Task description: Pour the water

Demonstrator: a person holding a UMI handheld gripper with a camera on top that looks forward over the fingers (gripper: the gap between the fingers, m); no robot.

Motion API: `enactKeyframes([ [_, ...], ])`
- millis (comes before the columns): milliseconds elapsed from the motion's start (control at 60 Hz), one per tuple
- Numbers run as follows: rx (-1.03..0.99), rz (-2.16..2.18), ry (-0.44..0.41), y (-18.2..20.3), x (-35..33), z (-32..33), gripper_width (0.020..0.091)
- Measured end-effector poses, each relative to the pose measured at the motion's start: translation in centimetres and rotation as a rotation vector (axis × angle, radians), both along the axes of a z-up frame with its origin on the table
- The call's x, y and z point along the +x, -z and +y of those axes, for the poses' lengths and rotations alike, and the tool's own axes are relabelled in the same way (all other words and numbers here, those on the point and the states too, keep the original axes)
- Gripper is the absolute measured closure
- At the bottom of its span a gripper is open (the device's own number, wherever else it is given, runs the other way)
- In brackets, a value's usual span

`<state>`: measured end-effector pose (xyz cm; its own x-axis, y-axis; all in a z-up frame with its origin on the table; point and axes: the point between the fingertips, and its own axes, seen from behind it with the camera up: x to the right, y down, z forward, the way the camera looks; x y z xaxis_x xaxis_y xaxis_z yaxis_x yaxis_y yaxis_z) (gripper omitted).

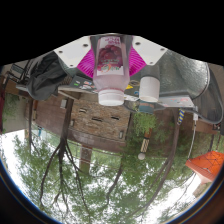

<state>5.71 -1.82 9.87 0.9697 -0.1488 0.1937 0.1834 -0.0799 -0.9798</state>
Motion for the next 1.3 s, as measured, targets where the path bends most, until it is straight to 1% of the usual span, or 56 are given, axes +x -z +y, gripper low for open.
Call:
enactKeyframes([
  [117, 0.017, -0.22, 0.015, -4.9, 1.5, 2.3, 0.0687],
  [150, 0.018, -0.313, 0.017, -6.5, 1.8, 3.7, 0.0687],
  [167, 0.009, -0.364, 0.013, -6.6, 0.9, 4.2, 0.0688],
  [233, -0.009, -0.621, 0.029, -9.6, 1.9, 7.9, 0.0687],
  [283, -0.017, -0.825, 0.029, -11.0, 1.1, 10.4, 0.0688],
  [367, -0.086, -1.163, -0.01, -10.8, -0.7, 14.8, 0.069],
  [533, -0.169, -1.787, -0.074, -9.0, -3.6, 20.7, 0.069],
  [550, -0.192, -1.842, -0.104, -9.3, -3.8, 21.5, 0.0691],
  [617, -0.199, -2.012, -0.11, -9.3, -4.6, 22.7, 0.069],
  [717, -0.153, -2.233, -0.123, -9.6, -6.6, 23.6, 0.0688],
  [733, -0.134, -2.251, -0.072, -8.9, -6.7, 23.3, 0.0689],
  [750, -0.133, -2.269, -0.073, -8.9, -6.9, 23.3, 0.0688],
  [800, -0.139, -2.29, -0.081, -8.6, -7.2, 23.3, 0.0688],
  [817, -0.162, -2.298, -0.14, -9.2, -7.4, 24.3, 0.0688],
  [983, -0.156, -2.354, -0.157, -8.8, -7.8, 24.7, 0.0688],
  [1017, -0.159, -2.347, -0.161, -8.7, -7.8, 24.1, 0.0687],
  [1067, -0.143, -2.286, -0.168, -8.8, -7.9, 25.1, 0.0689],
  [1083, -0.133, -2.246, -0.16, -9.3, -8.0, 24.7, 0.0689],
  [1100, -0.101, -2.2, -0.102, -9.0, -8.0, 23.5, 0.0689],
  [1117, -0.124, -2.145, -0.156, -9.8, -7.9, 25.0, 0.0688],
  [1167, -0.121, -1.883, -0.115, -11.4, -6.9, 25.8, 0.0688],
  [1250, -0.063, -1.373, -0.077, -14.8, -5.3, 24.7, 0.069],
  [1300, -0.033, -1.029, -0.064, -15.7, -3.9, 23.7, 0.0687],
])
